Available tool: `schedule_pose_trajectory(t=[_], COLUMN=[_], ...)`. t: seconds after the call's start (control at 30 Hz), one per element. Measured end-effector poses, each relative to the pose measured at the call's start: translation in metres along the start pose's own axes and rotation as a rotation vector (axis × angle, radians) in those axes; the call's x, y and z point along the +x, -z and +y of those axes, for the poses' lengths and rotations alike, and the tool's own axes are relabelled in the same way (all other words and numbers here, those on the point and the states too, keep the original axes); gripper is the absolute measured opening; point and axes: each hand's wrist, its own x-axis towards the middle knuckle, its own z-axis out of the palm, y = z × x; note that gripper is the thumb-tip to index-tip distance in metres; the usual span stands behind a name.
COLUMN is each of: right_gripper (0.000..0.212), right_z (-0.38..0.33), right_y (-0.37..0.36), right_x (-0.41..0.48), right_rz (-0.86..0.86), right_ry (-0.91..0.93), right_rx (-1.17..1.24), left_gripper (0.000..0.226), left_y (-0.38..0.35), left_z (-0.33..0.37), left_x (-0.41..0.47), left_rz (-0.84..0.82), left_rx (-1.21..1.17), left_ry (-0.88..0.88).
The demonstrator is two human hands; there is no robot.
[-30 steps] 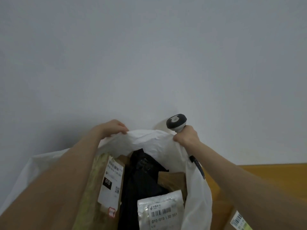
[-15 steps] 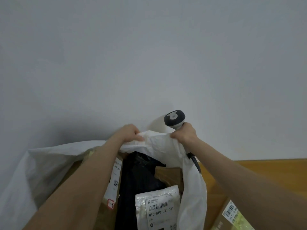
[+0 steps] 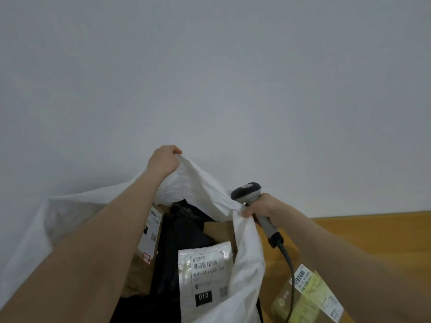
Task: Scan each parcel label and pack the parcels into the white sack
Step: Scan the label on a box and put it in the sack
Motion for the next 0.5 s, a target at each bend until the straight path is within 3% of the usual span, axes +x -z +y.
schedule_pose_trajectory(t=[0.13, 0.37, 0.43, 0.5], right_gripper=[0.019, 0.023, 0.022, 0.026], right_z=[-0.023, -0.008, 0.007, 0.021], right_y=[0.011, 0.018, 0.022, 0.028], right_x=[-0.008, -0.026, -0.030, -0.038], right_rz=[0.077, -0.017, -0.042, -0.030], right_ry=[0.087, 0.122, 0.142, 0.174], right_rx=[0.212, 0.385, 0.366, 0.327], left_gripper=[0.056, 0.035, 0.036, 0.040], left_y=[0.004, 0.023, 0.026, 0.024], left_z=[0.019, 0.070, 0.084, 0.098], left_x=[-0.032, -0.114, -0.146, -0.180], left_rz=[-0.048, -0.118, -0.239, -0.468], left_rx=[0.040, -0.047, -0.087, -0.034], left_ry=[0.041, 0.014, 0.066, 0.139])
